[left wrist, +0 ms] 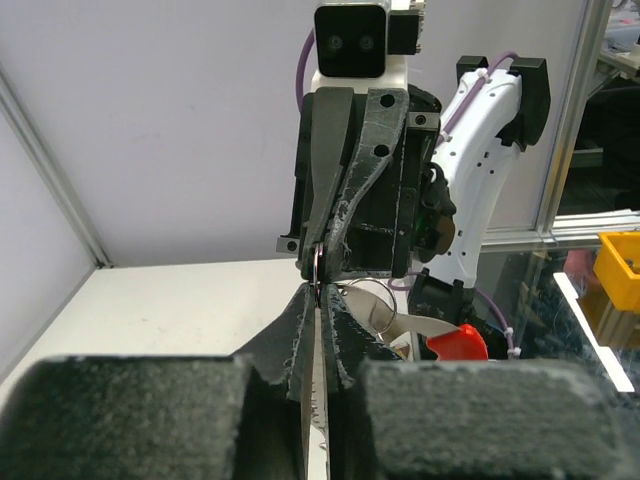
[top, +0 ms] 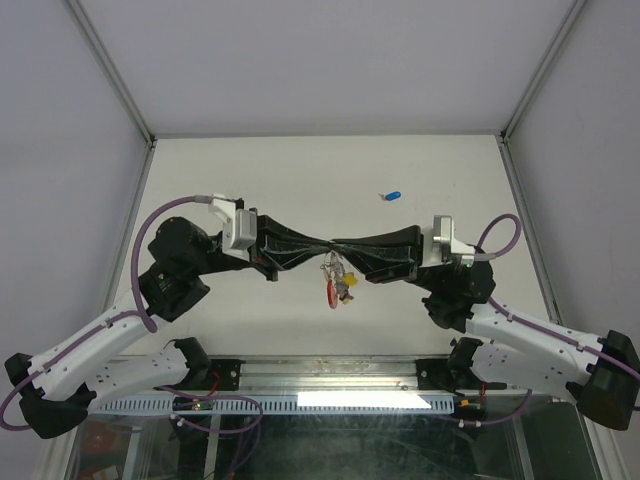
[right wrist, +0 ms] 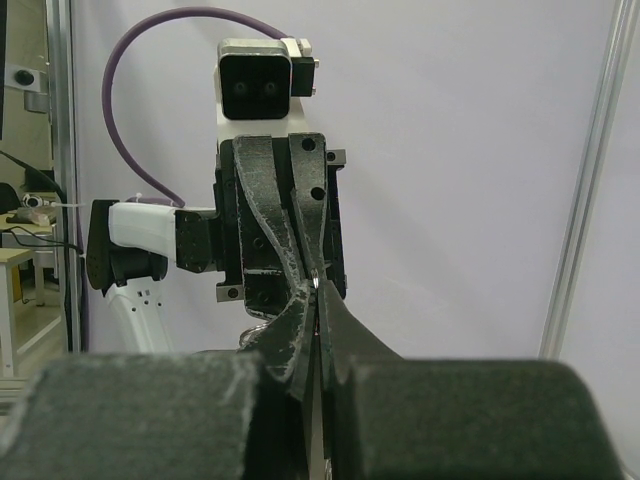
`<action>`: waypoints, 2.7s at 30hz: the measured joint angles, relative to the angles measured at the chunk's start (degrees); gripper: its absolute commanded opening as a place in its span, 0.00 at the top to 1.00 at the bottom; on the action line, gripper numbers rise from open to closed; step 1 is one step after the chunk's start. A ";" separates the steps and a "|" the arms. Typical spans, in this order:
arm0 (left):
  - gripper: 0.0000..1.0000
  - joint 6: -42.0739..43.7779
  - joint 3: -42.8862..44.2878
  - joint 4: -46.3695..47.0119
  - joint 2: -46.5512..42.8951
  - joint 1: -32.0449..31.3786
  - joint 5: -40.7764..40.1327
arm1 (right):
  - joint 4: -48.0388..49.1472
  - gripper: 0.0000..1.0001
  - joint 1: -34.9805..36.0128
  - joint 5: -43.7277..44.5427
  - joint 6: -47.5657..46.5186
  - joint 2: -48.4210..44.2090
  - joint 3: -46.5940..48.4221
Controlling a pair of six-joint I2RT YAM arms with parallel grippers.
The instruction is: Put the keys on the keyring
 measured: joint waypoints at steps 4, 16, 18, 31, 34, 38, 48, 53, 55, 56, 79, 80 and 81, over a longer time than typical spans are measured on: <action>1.00 0.55 0.00 0.24 -0.02 0.00 0.76 | -0.46 1.00 0.02 -0.17 -0.02 -0.35 0.00; 1.00 4.76 0.00 -0.59 -1.33 0.00 0.85 | -13.73 0.72 0.11 -1.29 -2.10 -5.31 3.91; 1.00 5.44 0.00 -0.74 -1.46 0.00 0.87 | -17.03 0.72 0.11 -1.51 -2.80 -6.29 5.22; 1.00 10.03 0.00 -5.40 -1.46 0.00 1.51 | -45.38 0.70 0.11 -2.80 -11.45 -6.03 18.60; 1.00 10.45 0.00 -6.25 -1.44 0.00 1.99 | -50.51 0.70 0.11 -3.17 -13.94 -5.35 20.52; 1.00 10.56 0.00 -6.38 -1.46 0.00 2.03 | -57.57 0.70 0.11 -3.23 -16.90 -4.87 22.99; 1.00 10.54 0.00 -6.75 -1.42 0.00 2.05 | -65.94 0.82 0.11 -3.41 -19.82 -5.40 24.30; 1.00 10.54 0.00 -7.06 -1.31 0.00 2.21 | -66.69 1.00 0.11 -4.04 -20.35 -5.38 24.30; 1.00 10.54 0.00 -7.06 -1.31 0.00 2.25 | -66.71 1.00 0.11 -4.17 -20.28 -5.38 24.30; 1.00 10.54 0.00 -7.06 -1.31 0.00 2.25 | -66.71 1.00 0.11 -4.22 -20.28 -5.38 24.30; 0.17 3.15 1.84 -10.32 -3.10 0.00 -13.00 | -57.70 1.00 0.28 -1.14 -47.21 -12.11 14.51; 0.17 2.75 2.29 -10.86 -2.51 0.00 -14.14 | -57.55 1.00 0.28 -1.07 -48.94 -12.41 14.21; 0.18 2.47 2.60 -11.08 -1.79 0.00 -15.15 | -57.33 1.00 0.28 -1.01 -50.47 -12.81 13.81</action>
